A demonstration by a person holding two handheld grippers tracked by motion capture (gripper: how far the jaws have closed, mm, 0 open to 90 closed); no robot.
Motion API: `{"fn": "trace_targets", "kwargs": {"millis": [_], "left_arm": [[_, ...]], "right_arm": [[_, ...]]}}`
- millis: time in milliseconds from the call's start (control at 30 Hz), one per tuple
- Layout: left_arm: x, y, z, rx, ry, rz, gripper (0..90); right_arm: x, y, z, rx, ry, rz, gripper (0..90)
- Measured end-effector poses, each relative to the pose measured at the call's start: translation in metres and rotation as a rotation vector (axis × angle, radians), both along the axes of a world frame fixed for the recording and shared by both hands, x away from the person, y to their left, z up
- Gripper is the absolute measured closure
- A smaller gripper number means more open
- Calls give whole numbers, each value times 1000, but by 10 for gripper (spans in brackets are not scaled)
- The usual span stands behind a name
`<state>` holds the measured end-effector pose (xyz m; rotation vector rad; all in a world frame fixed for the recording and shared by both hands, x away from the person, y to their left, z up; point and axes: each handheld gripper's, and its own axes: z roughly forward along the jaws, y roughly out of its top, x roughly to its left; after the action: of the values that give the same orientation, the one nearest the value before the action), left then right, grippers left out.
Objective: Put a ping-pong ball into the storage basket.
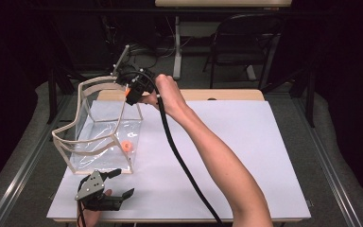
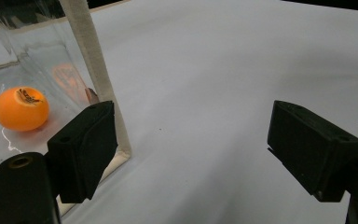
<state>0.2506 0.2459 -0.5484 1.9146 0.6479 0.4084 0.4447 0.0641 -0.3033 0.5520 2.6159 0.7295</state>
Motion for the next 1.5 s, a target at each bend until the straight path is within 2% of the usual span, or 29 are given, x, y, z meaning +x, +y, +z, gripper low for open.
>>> {"fn": "trace_targets", "kwargs": {"millis": [800, 1500], "left_arm": [[-1, 0, 0, -7, -5, -3, 160], [-1, 0, 1, -1, -7, -1, 160]], "right_arm": [[-7, 22, -2, 8, -12, 36, 504], [-13, 34, -4, 14, -12, 58, 504]]}}
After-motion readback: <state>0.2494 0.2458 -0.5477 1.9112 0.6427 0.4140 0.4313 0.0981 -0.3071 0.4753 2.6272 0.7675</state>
